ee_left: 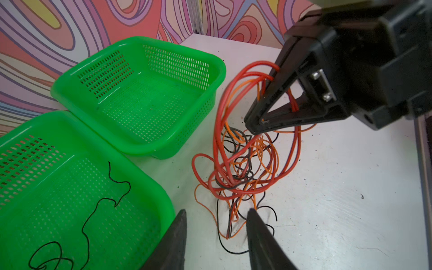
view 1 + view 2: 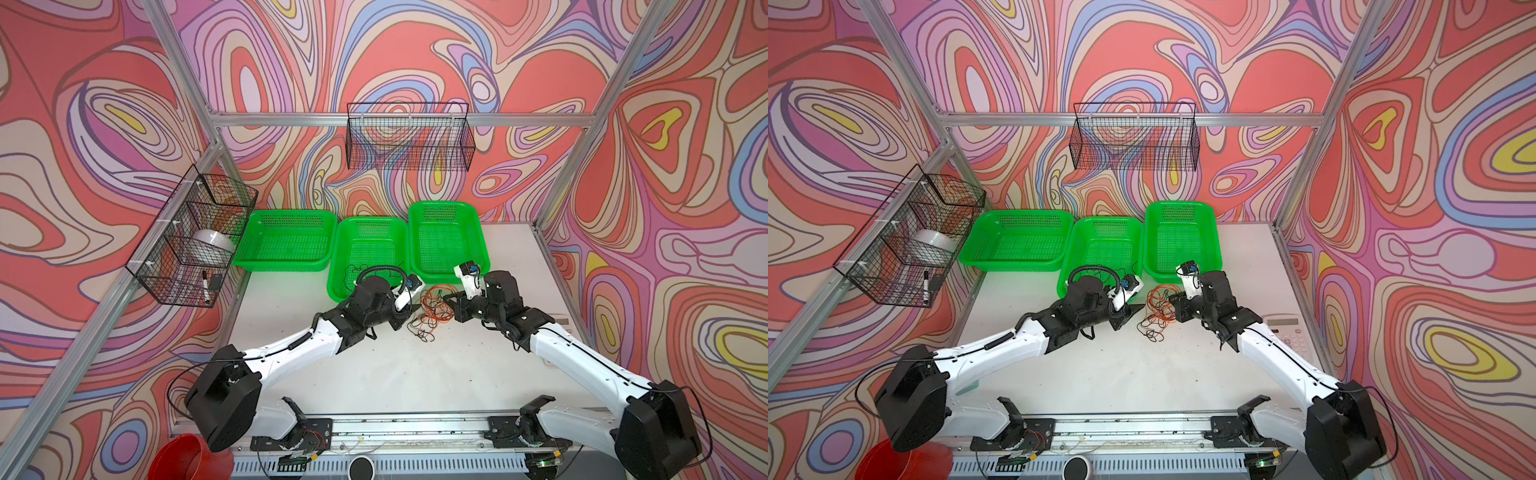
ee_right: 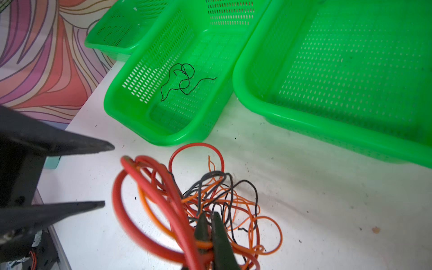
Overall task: Untangle the cables
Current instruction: 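Bring the left gripper back down to the wire tangle held by the right gripper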
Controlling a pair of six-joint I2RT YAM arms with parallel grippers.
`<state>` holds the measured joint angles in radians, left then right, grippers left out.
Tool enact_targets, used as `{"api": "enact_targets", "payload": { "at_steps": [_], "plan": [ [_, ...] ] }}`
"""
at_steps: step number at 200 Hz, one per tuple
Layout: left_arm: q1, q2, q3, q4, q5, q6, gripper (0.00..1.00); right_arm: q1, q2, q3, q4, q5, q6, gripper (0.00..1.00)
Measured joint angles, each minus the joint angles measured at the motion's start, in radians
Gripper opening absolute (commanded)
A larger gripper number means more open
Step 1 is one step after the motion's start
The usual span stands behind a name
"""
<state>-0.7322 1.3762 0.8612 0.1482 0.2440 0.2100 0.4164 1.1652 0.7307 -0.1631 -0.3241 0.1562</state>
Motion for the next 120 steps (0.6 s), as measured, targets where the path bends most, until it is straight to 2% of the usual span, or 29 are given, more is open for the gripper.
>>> {"api": "enact_targets", "payload": {
  "at_steps": [38, 81, 120],
  "plan": [
    [0.08, 0.007, 0.093, -0.098, 0.1, 0.057, 0.52, 0.0, 0.0, -0.051, 0.075, -0.012, -0.159, 0.0],
    [0.085, 0.119, 0.261, -0.164, 0.2, 0.088, 0.5, 0.0, -0.001, -0.12, 0.19, -0.046, -0.329, 0.0],
    [0.085, 0.213, 0.275, -0.189, 0.269, 0.077, 0.5, 0.0, -0.029, -0.185, 0.327, -0.077, -0.434, 0.0]
  ]
}}
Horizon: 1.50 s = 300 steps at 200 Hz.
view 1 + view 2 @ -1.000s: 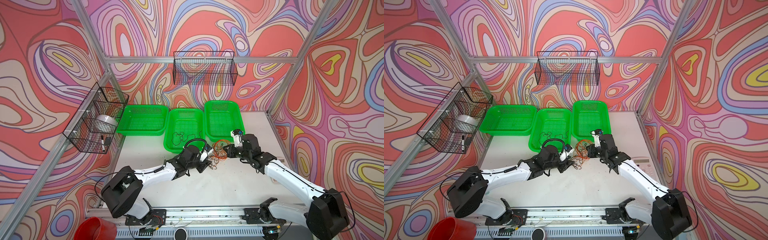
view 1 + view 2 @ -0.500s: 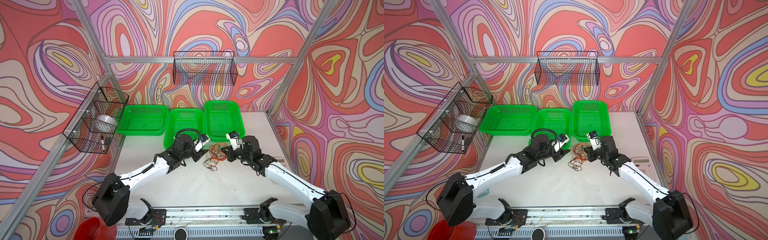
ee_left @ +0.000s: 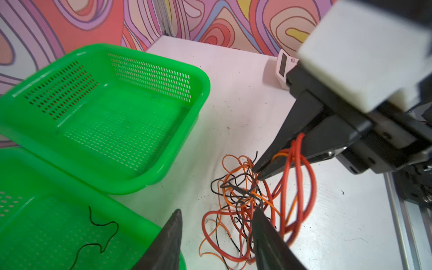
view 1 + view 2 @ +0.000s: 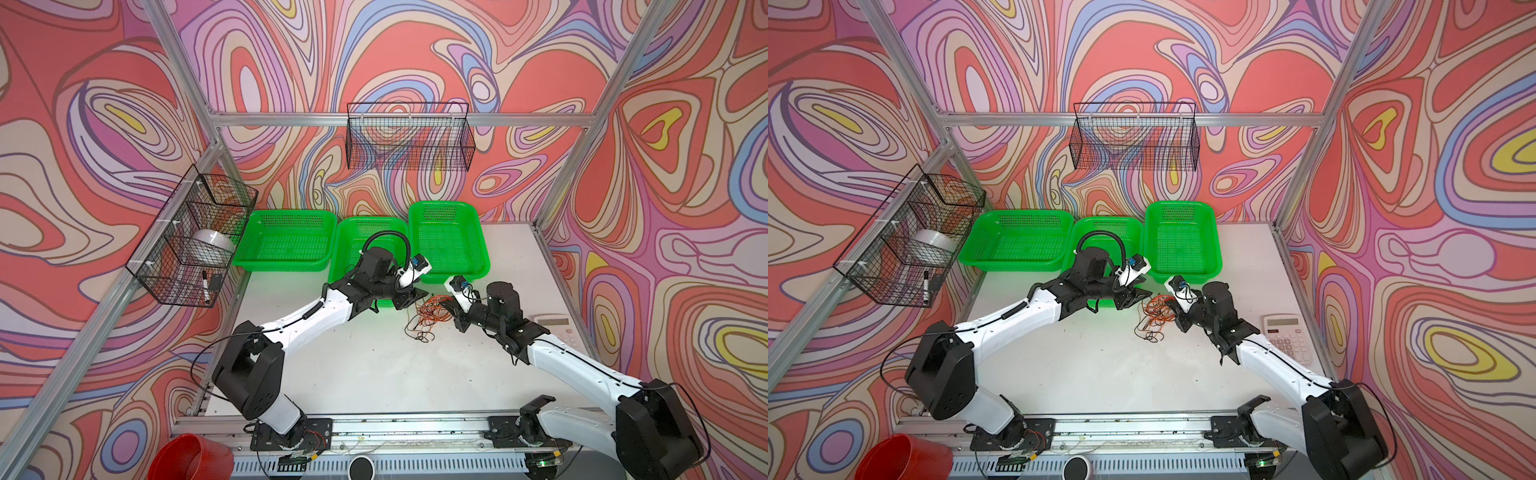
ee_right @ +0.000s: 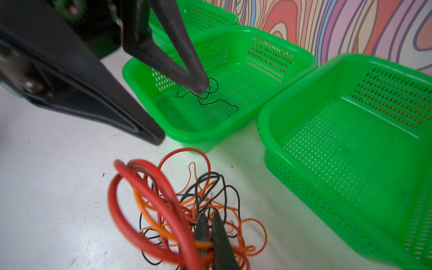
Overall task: Untangle the cables
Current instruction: 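Bring the left gripper back down to the wire tangle held by the right gripper, then pinch wires from the tangle with the left gripper beside the right gripper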
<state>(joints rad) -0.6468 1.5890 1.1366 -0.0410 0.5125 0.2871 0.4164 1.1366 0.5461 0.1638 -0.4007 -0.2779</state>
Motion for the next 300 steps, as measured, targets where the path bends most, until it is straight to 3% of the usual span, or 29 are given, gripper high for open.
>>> {"api": "enact_targets", "payload": {
  "at_steps": [41, 120, 156, 189, 253, 300],
  "plan": [
    [0.0, 0.018, 0.0, -0.002, 0.058, -0.042, 0.5, 0.0, -0.031, -0.053, 0.116, -0.011, -0.074, 0.0],
    [-0.003, 0.018, -0.102, 0.069, 0.084, -0.116, 0.58, 0.0, -0.004, -0.07, 0.285, -0.003, -0.076, 0.0],
    [-0.031, 0.018, -0.113, 0.117, 0.055, -0.136, 0.55, 0.0, 0.015, -0.075, 0.329, -0.004, -0.062, 0.0],
    [-0.053, -0.033, -0.187, 0.178, -0.047, -0.129, 0.56, 0.0, 0.015, -0.105, 0.367, 0.009, -0.045, 0.0],
    [-0.053, -0.166, -0.312, 0.25, -0.227, 0.049, 0.53, 0.0, -0.007, -0.121, 0.341, -0.06, -0.045, 0.0],
    [-0.053, -0.155, -0.313, 0.304, -0.23, 0.26, 0.49, 0.0, -0.007, -0.117, 0.287, -0.153, -0.05, 0.0]
  ]
}}
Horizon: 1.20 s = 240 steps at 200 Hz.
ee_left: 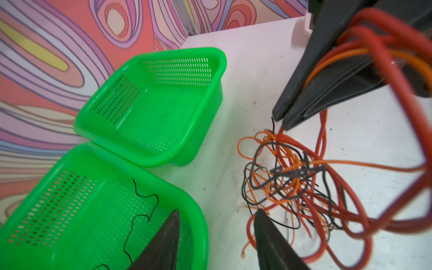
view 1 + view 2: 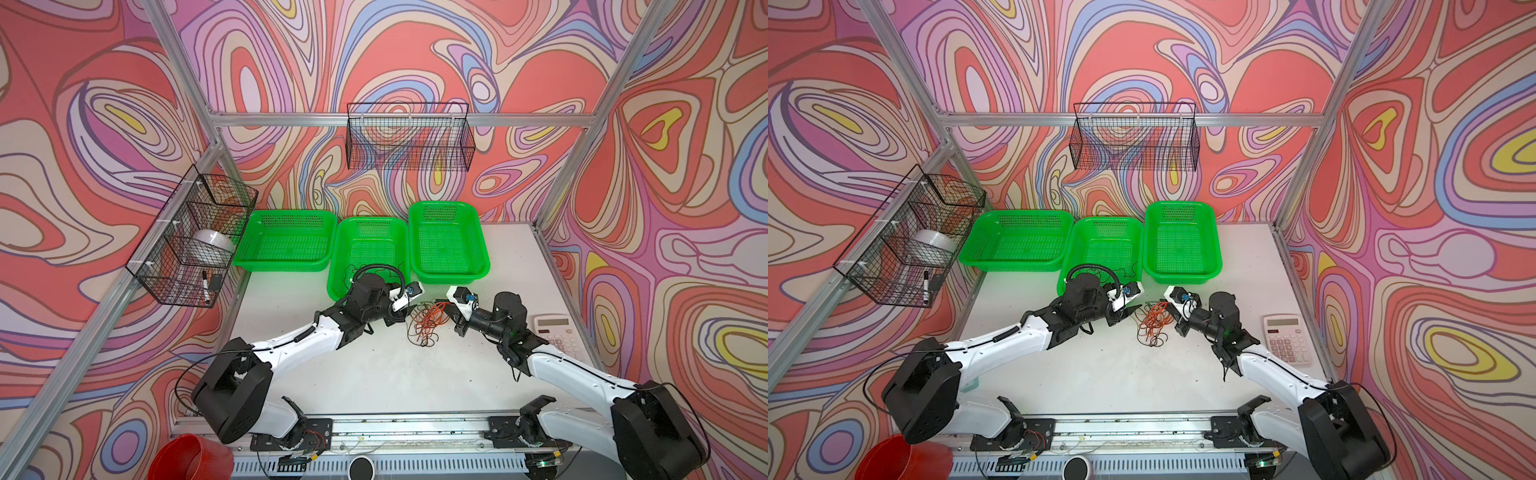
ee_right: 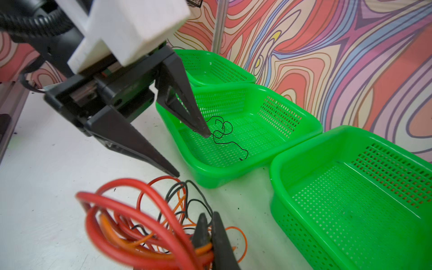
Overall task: Untangle the cables
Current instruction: 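Pinch wires from the tangle with the left gripper beside the right gripper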
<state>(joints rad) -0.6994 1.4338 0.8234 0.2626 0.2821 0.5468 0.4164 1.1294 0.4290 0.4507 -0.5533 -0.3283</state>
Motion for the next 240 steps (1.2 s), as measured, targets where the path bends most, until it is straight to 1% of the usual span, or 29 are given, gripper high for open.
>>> {"api": "enact_targets", "payload": {
  "at_steps": [20, 46, 84, 120, 188, 222, 240],
  "plan": [
    [0.0, 0.003, 0.0, 0.036, 0.038, 0.094, 0.46, 0.0, 0.0, 0.013, -0.026, -0.026, -0.003, 0.0],
    [0.0, 0.003, -0.01, 0.05, 0.086, 0.204, 0.44, 0.0, 0.0, 0.035, -0.05, -0.046, -0.006, 0.0],
    [0.0, 0.002, -0.059, 0.047, 0.121, 0.298, 0.45, 0.0, 0.001, 0.061, -0.079, -0.067, -0.011, 0.0],
    [0.0, -0.002, -0.065, 0.041, 0.141, 0.321, 0.45, 0.0, 0.005, 0.066, -0.101, -0.076, -0.02, 0.0],
    [0.0, -0.06, -0.1, 0.014, 0.149, 0.315, 0.46, 0.0, 0.004, 0.067, -0.136, -0.071, -0.045, 0.0],
    [-0.002, -0.072, -0.112, -0.002, 0.156, 0.305, 0.48, 0.0, 0.003, 0.074, -0.153, -0.068, -0.051, 0.0],
    [-0.009, -0.072, -0.112, -0.004, 0.156, 0.289, 0.51, 0.0, 0.003, 0.077, -0.155, -0.067, -0.053, 0.0]
  ]
}}
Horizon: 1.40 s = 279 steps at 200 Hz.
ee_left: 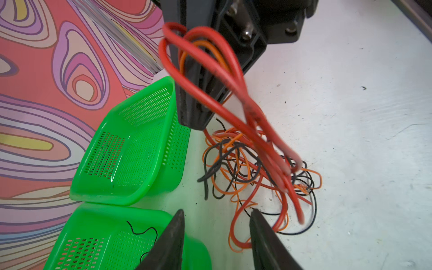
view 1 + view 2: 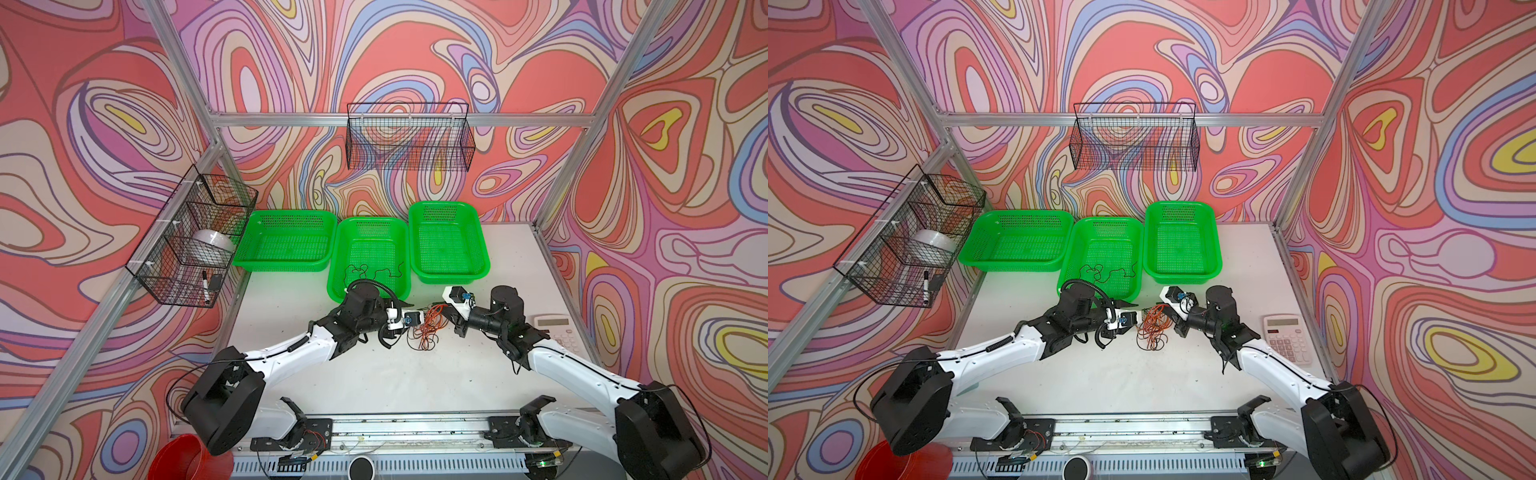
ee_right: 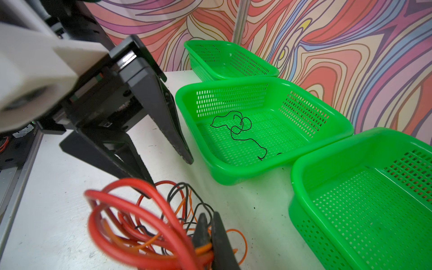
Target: Untangle the cables
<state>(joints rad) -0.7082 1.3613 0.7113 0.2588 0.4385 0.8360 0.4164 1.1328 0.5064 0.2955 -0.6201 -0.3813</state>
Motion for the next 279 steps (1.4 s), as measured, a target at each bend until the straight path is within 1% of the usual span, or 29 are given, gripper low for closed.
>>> {"api": "enact_targets", "payload": {
  "at_steps": [18, 50, 72, 90, 113, 124, 149, 158, 185, 198, 210, 244, 279],
  "plan": [
    [-0.009, 0.007, 0.002, 0.002, 0.0, -0.006, 0.53, 0.0, 0.0, 0.0, -0.001, 0.0, 0.0, 0.0],
    [-0.031, 0.061, 0.018, 0.034, -0.011, -0.01, 0.52, 0.0, 0.0, 0.0, -0.001, -0.001, -0.001, 0.0],
    [-0.039, 0.089, 0.027, 0.054, -0.025, -0.01, 0.45, 0.0, 0.0, 0.0, -0.001, -0.001, -0.001, 0.0],
    [-0.04, 0.096, 0.028, 0.072, -0.035, -0.01, 0.41, 0.0, 0.0, 0.0, -0.002, 0.0, -0.001, 0.0],
    [-0.04, 0.096, 0.028, 0.095, -0.048, -0.013, 0.32, 0.0, 0.0, 0.0, -0.002, 0.0, -0.002, 0.0],
    [-0.04, 0.096, 0.028, 0.104, -0.057, -0.014, 0.29, 0.0, 0.0, 0.0, -0.002, 0.0, -0.002, 0.0],
    [-0.04, 0.091, 0.028, 0.108, -0.074, -0.014, 0.28, 0.0, 0.0, 0.0, 0.0, 0.0, -0.002, 0.0],
    [-0.04, 0.089, 0.028, 0.108, -0.078, -0.013, 0.23, 0.0, 0.0, 0.0, 0.0, -0.001, -0.002, 0.0],
    [-0.04, 0.084, 0.027, 0.108, -0.085, -0.012, 0.12, 0.0, 0.0, 0.0, 0.0, -0.001, -0.002, 0.0],
    [-0.04, 0.084, 0.027, 0.106, -0.084, -0.011, 0.04, 0.0, 0.0, 0.0, 0.0, -0.001, -0.002, 0.0],
    [-0.04, 0.084, 0.028, 0.104, -0.082, -0.009, 0.0, 0.0, 0.001, 0.0, 0.0, -0.001, -0.002, 0.0],
    [-0.04, 0.084, 0.028, 0.101, -0.086, -0.01, 0.0, 0.0, 0.001, 0.0, 0.006, 0.003, 0.008, 0.0],
    [-0.038, 0.056, 0.028, 0.103, -0.135, -0.039, 0.0, -0.001, 0.0, -0.004, 0.014, 0.03, 0.025, 0.0]
  ]
}}
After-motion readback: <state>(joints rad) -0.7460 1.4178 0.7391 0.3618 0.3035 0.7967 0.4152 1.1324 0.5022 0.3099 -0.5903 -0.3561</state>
